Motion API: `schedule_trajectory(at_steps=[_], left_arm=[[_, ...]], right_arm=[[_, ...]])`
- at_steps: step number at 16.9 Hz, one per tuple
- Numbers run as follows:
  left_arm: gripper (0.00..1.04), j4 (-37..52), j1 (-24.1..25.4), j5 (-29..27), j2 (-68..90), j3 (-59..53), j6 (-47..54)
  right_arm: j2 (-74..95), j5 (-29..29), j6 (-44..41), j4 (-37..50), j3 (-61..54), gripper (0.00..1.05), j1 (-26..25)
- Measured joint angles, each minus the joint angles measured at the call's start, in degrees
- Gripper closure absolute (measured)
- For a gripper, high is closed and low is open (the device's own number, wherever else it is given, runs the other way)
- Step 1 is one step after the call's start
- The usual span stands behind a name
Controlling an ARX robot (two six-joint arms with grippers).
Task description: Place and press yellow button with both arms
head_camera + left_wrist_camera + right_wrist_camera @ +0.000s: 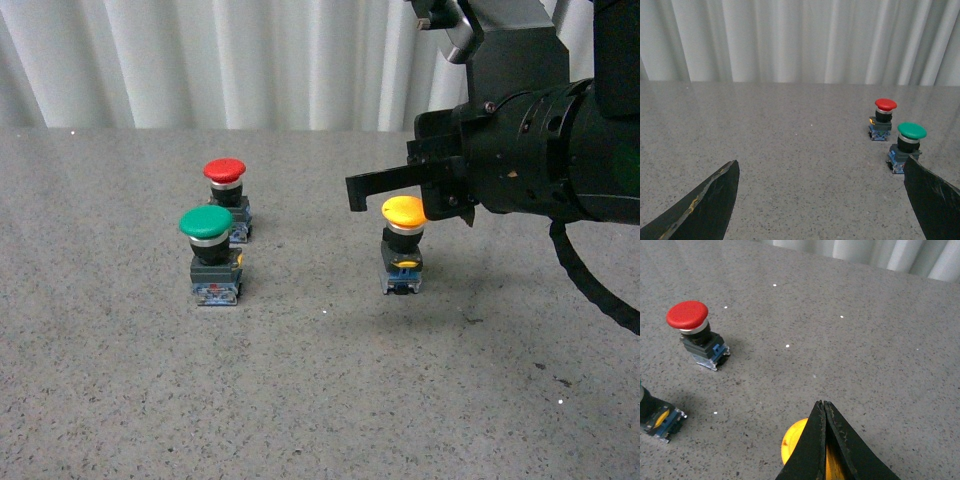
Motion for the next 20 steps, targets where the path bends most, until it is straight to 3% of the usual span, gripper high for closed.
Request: schedule_trajectory(at_steps=[16,20], left_arm=[[0.07,0.0,0.0,0.0,0.0,0.0,0.0],[0.07,0.0,0.0,0.0,0.0,0.0,0.0]], right_arm=[[3.0,0.5,-1.4,-3.9,0.1,1.03,1.0],[1.9,0.7,0.2,1.8,-0.9,1.03,1.0]])
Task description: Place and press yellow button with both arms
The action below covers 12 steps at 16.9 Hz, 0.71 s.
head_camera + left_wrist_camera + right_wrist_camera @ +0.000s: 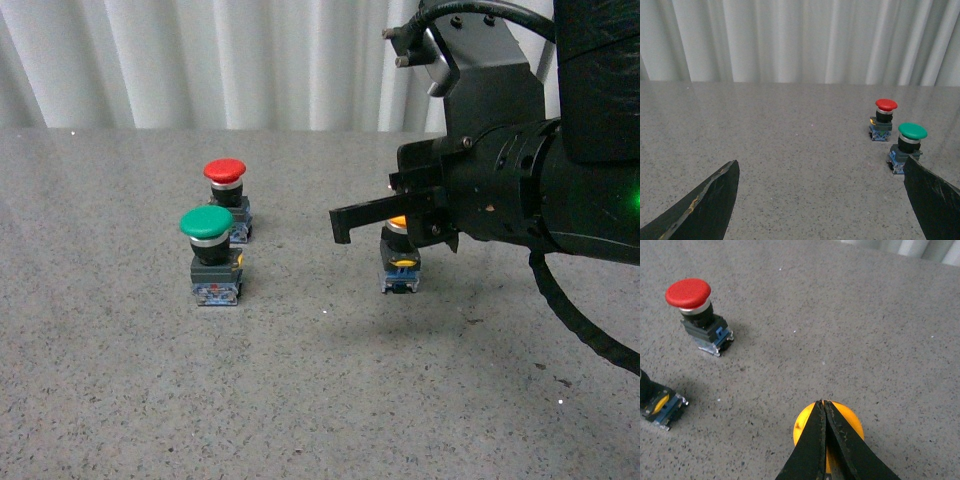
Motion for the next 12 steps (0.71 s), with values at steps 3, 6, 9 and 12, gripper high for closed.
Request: schedule_trajectory(at_steps=[3,6,9,12], left_arm=[[0.07,0.0,0.0,0.0,0.0,0.0,0.0],[0.07,0.0,0.0,0.0,0.0,0.0,0.0],[0.07,0.0,0.0,0.0,0.0,0.0,0.0],[0.07,0.0,0.0,0.0,0.0,0.0,0.0]], right_arm=[[-2.3,1.7,2.9,4.9,-0.4,1.03,0.0],[-7.7,1.5,8.3,8.9,-1.6,1.03,0.0],[-15.0,0.3,13.4,11.0,-6.8,1.03,-0.1],[-29.7,-1.0,16.3,9.6,-16.3,1.03,-3.1]])
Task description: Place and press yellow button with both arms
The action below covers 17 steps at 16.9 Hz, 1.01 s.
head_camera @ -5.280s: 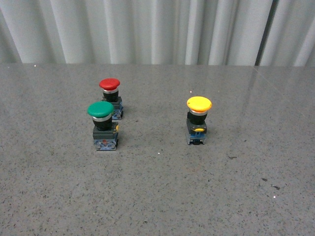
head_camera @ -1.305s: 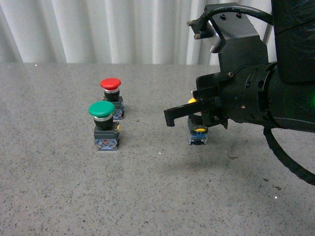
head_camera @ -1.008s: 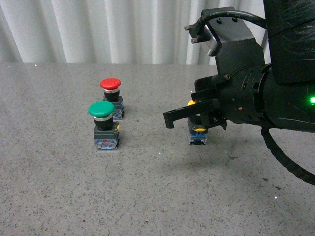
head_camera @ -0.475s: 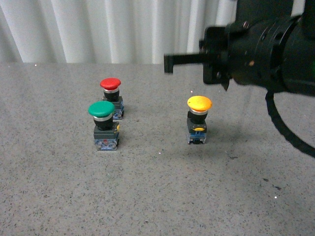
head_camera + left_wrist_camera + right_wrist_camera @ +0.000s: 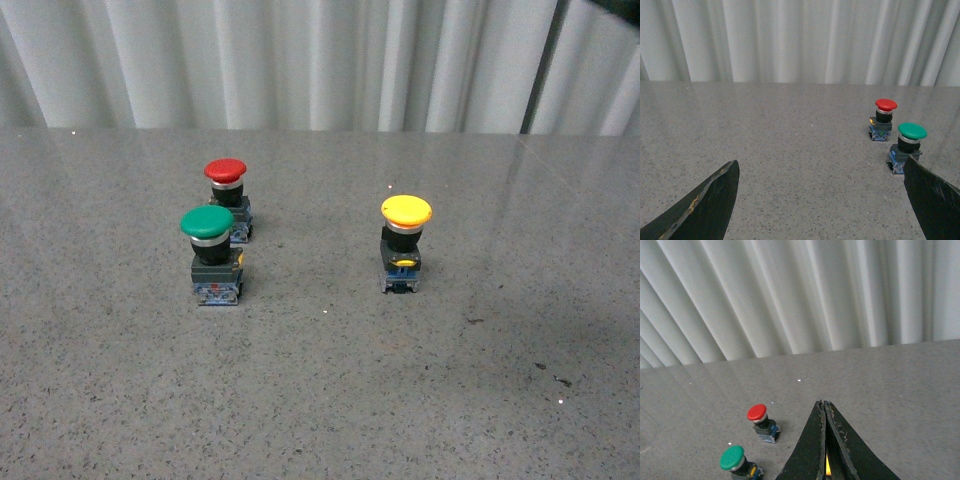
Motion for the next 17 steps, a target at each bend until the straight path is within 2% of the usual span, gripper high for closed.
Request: schedule_trajectory(at_steps=[1,2,3,4,6,7,8,14,15,16,17], left_arm=[[0.07,0.0,0.0,0.0,0.0,0.0,0.0],[0.07,0.0,0.0,0.0,0.0,0.0,0.0],[0.07,0.0,0.0,0.0,0.0,0.0,0.0],[0.07,0.0,0.0,0.0,0.0,0.0,0.0],[0.07,0.0,0.0,0.0,0.0,0.0,0.0],[0.07,0.0,0.0,0.0,0.0,0.0,0.0],[0.07,0.0,0.0,0.0,0.0,0.0,0.0],[0.07,0.0,0.0,0.0,0.0,0.0,0.0],[0.07,0.0,0.0,0.0,0.0,0.0,0.0],[0.07,0.0,0.0,0.0,0.0,0.0,0.0],[0.07,0.0,0.0,0.0,0.0,0.0,0.0]], right_arm=[[-5.5,2.0,-1.1,-3.5,-2.5,1.03,-1.4],[-13.4,9.8,-5.7,-9.5,-6.6,1.03,-3.8],[-21.6,10.5,-10.1,-14.9,-11.2,1.03,-7.6],[-30.2,7.8,-12.9,-20.6,-15.3,1.03,-12.3],[-46.3,-1.8,-15.4,-29.7,-20.5,1.03,-22.4],[-50.7,-2.3,-15.7,-29.7,-21.8,1.03,-24.0],[-52.9,-3.7,-16.0,-29.0,-22.4,1.03,-23.7],[-57.9,-3.7,-16.6,-29.9,-27.7,1.03,-23.5],[-59.0,-3.7,-16.6,-31.3,-28.4,1.03,-23.5],[-65.0,-3.7,-16.7,-37.8,-29.3,1.03,-23.5],[-67.1,-3.7,-16.7,-37.3,-29.6,1.03,-23.5]])
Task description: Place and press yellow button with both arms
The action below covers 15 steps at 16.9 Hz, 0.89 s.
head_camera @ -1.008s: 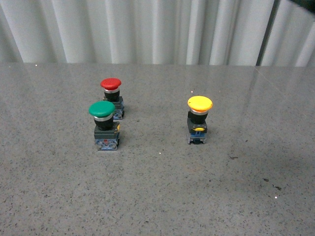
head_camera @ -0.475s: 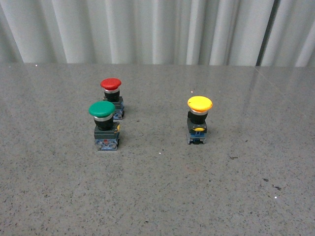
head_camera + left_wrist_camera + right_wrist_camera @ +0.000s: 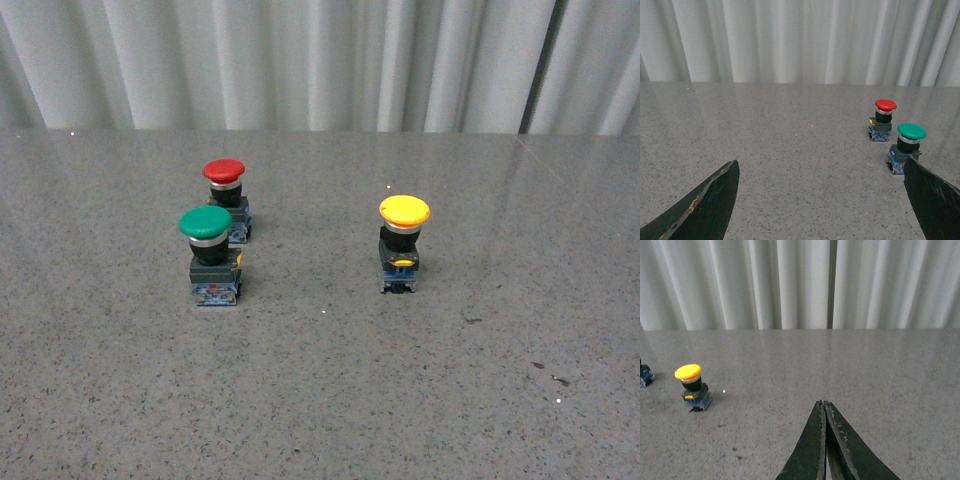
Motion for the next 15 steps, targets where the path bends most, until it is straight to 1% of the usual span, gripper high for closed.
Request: schedule_trajectory(at_steps=[10,11,12,13,15], left_arm=[[0.07,0.0,0.0,0.0,0.0,0.0,0.0],[0.07,0.0,0.0,0.0,0.0,0.0,0.0],[0.07,0.0,0.0,0.0,0.0,0.0,0.0],[0.07,0.0,0.0,0.0,0.0,0.0,0.0],[0.07,0.0,0.0,0.0,0.0,0.0,0.0]], right_arm=[[-2.4,0.0,-0.1,0.0,-2.2,1.03,0.0],[-2.4,0.0,-0.1,0.0,-2.2,0.99,0.0],[-2.4,0.0,-0.1,0.0,-2.2,0.89,0.0],[-2.4,0.0,-0.1,0.0,-2.2,0.77,0.0],[-2.4,0.0,-0.1,0.0,-2.2,0.56,0.0]])
